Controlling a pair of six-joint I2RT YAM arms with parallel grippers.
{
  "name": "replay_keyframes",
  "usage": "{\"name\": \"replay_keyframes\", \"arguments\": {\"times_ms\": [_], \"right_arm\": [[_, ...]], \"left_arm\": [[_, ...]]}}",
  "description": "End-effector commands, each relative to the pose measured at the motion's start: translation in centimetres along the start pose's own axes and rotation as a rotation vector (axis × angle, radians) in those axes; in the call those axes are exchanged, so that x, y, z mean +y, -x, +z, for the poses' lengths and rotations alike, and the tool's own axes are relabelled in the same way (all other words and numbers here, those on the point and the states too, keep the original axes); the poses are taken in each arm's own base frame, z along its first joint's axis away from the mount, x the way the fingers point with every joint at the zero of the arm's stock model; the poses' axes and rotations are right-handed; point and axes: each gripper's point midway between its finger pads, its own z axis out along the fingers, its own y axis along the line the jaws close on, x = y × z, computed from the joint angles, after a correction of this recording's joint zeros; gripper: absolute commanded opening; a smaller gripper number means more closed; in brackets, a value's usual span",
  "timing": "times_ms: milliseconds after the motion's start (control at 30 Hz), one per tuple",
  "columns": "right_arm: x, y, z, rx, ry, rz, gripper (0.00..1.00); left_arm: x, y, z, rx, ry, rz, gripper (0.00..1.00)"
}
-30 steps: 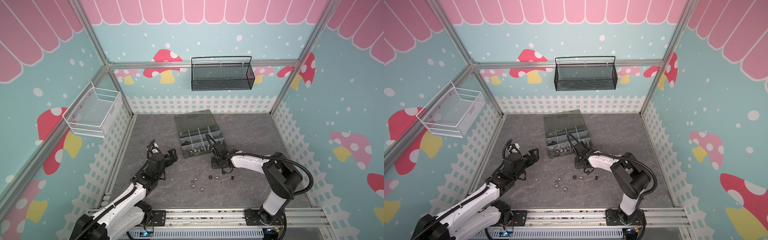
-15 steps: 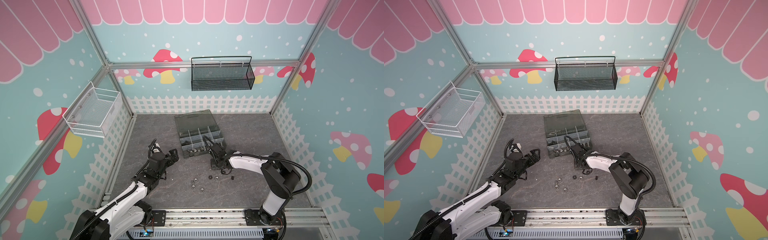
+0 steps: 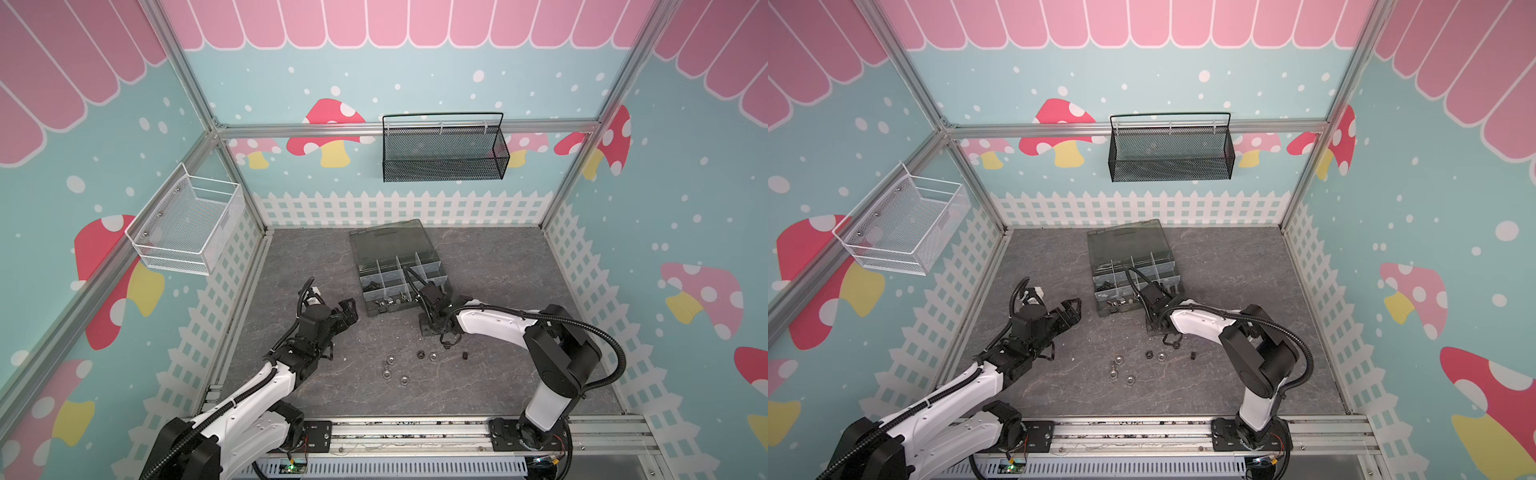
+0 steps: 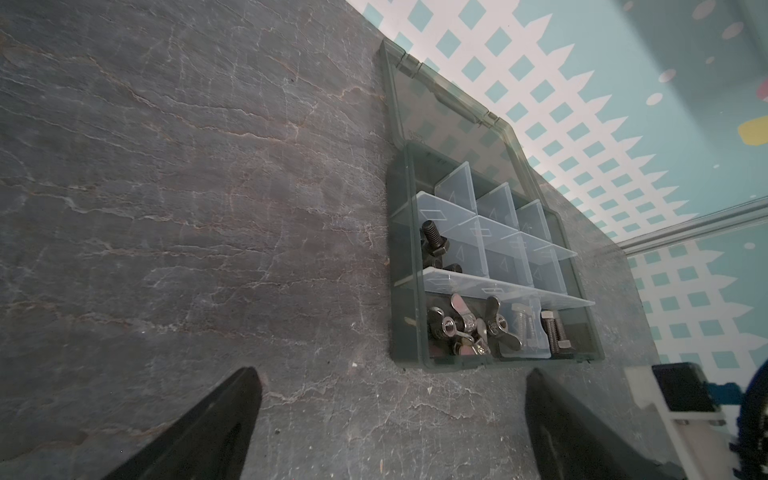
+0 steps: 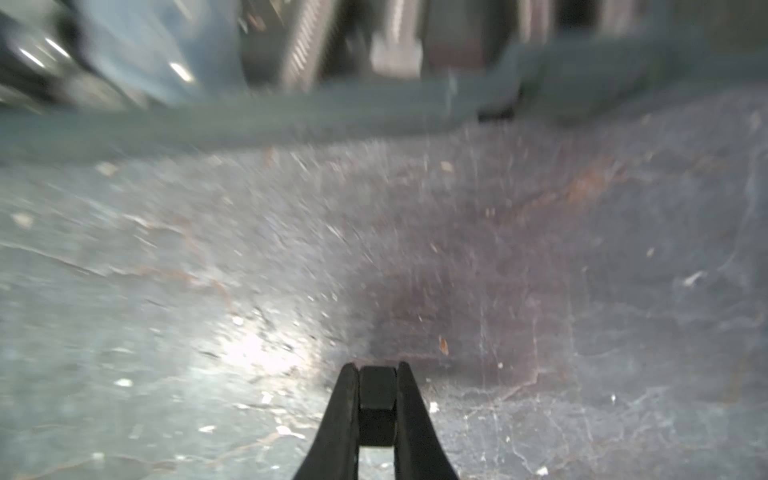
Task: Sort the screws and nuts into containers
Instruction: 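Carry the black nut with the right gripper over the organizer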
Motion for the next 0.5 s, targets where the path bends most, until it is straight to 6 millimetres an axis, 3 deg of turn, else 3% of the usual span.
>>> {"name": "replay_keyframes", "arguments": {"times_ms": [0, 233, 467], "right_arm": [[0.9, 3.7, -2.3, -0.109, 0.010, -0.015, 0.04], [2.5, 9.1, -3.4, -0.211, 0.008, -0.071, 0.04], [3.3, 13.3, -1.9, -0.239, 0.009, -0.118, 0.04]], "left_arm": [[-0.2, 0.1, 0.1, 0.004, -0.006, -0.027, 1.00], [-0.2, -0.2, 0.2, 0.017, -0.010, -0.029, 1.00], [-0.1, -0.2, 0.1, 0.017, -0.010, -0.034, 1.00]]}}
